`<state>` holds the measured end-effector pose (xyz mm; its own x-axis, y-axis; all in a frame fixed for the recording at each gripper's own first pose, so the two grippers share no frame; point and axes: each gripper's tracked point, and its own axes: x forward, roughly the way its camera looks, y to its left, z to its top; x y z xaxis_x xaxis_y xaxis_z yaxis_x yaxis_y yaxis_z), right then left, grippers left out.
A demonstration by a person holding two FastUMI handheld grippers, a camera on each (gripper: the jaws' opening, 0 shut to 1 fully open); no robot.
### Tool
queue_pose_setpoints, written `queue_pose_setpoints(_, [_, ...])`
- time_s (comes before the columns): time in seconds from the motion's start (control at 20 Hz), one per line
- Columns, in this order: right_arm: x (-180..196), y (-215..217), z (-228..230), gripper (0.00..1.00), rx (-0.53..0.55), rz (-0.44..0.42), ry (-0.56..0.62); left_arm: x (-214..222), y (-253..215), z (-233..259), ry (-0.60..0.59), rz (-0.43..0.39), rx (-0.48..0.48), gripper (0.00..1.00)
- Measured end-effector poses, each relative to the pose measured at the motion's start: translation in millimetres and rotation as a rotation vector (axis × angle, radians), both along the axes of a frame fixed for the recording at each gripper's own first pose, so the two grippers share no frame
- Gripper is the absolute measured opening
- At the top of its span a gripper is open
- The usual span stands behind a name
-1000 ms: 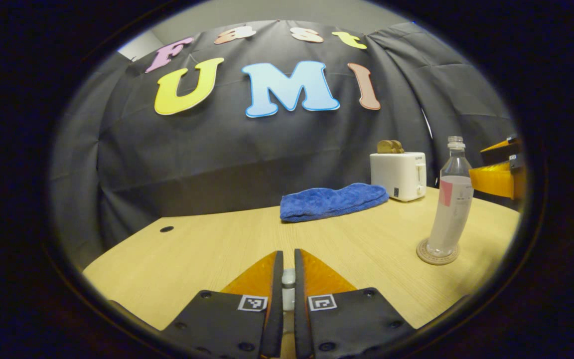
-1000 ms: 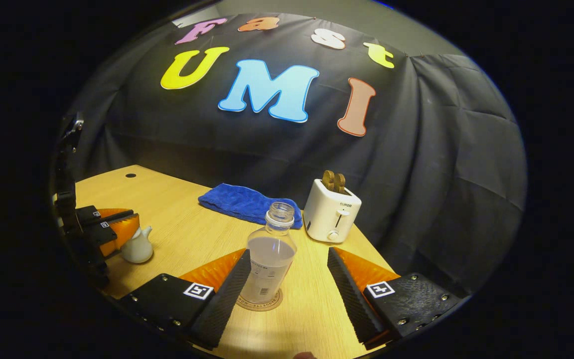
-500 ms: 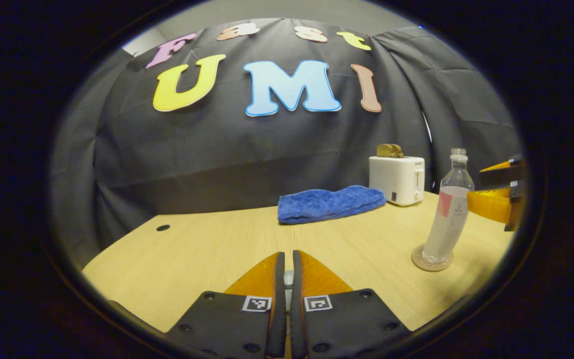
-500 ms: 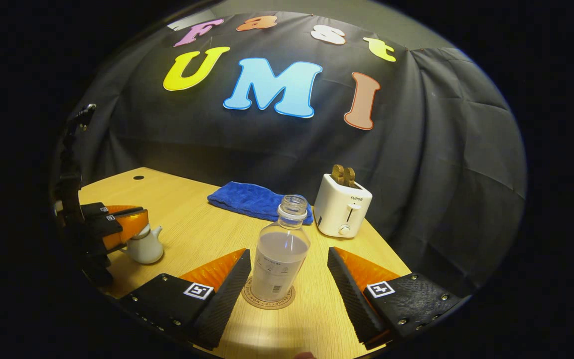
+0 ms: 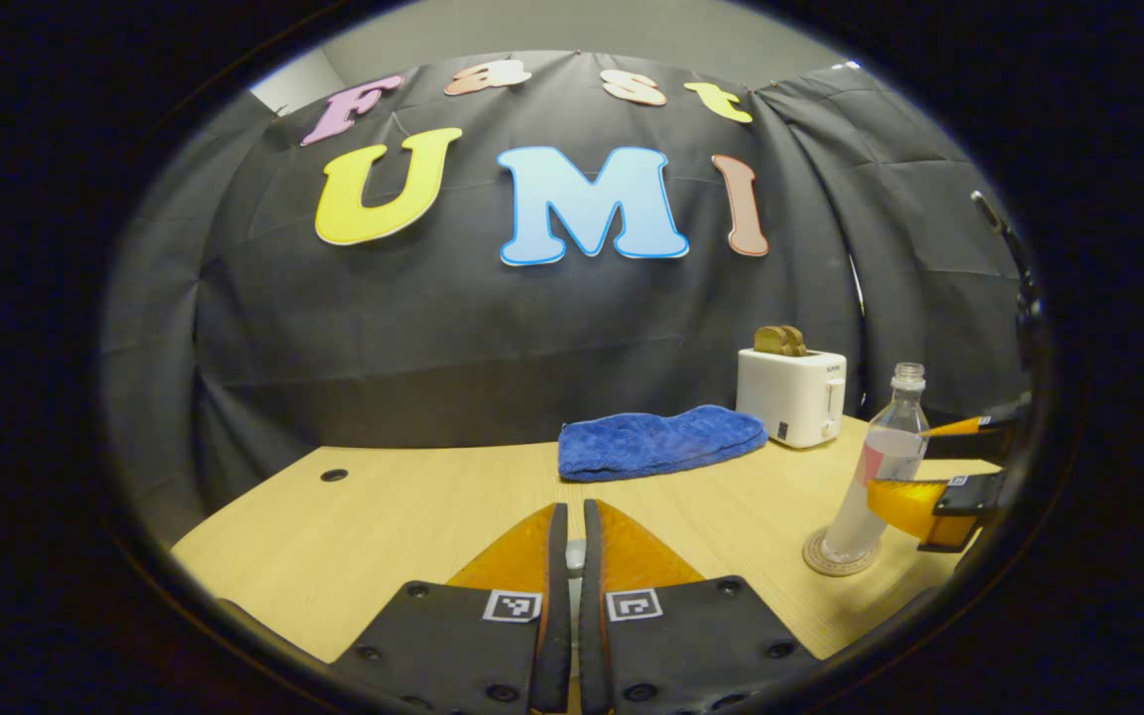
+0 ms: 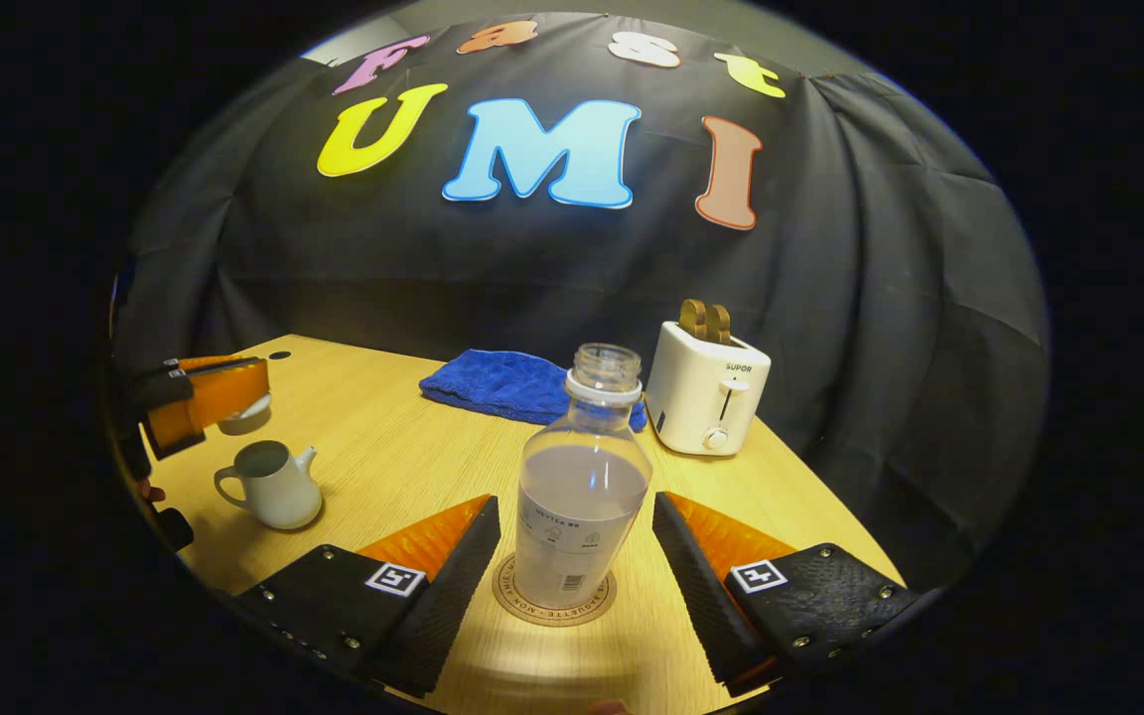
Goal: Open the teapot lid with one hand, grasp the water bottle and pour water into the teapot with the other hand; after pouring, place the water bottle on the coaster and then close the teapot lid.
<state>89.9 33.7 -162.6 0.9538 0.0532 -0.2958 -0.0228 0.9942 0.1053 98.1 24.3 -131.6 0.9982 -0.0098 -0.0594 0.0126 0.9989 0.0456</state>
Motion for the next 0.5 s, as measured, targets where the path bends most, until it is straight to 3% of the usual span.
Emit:
queue_pose_setpoints(0.4, [20.3,6.0,-27.5,0.95,0.036,-0.006,0.077,-9.7,23.4,-2.7,0.028,0.038,-0.006,0.09])
queue_pose_setpoints(0.45, [16.3,6.4,-27.3,0.81,0.038,-0.006,0.085,-9.7,25.1,-3.9,0.029,0.040,-0.009,0.10])
queue_pose_setpoints(0.5, [18.2,7.1,-29.2,0.81,0.044,-0.005,0.093,-10.3,27.2,-3.7,0.031,0.042,-0.016,0.10])
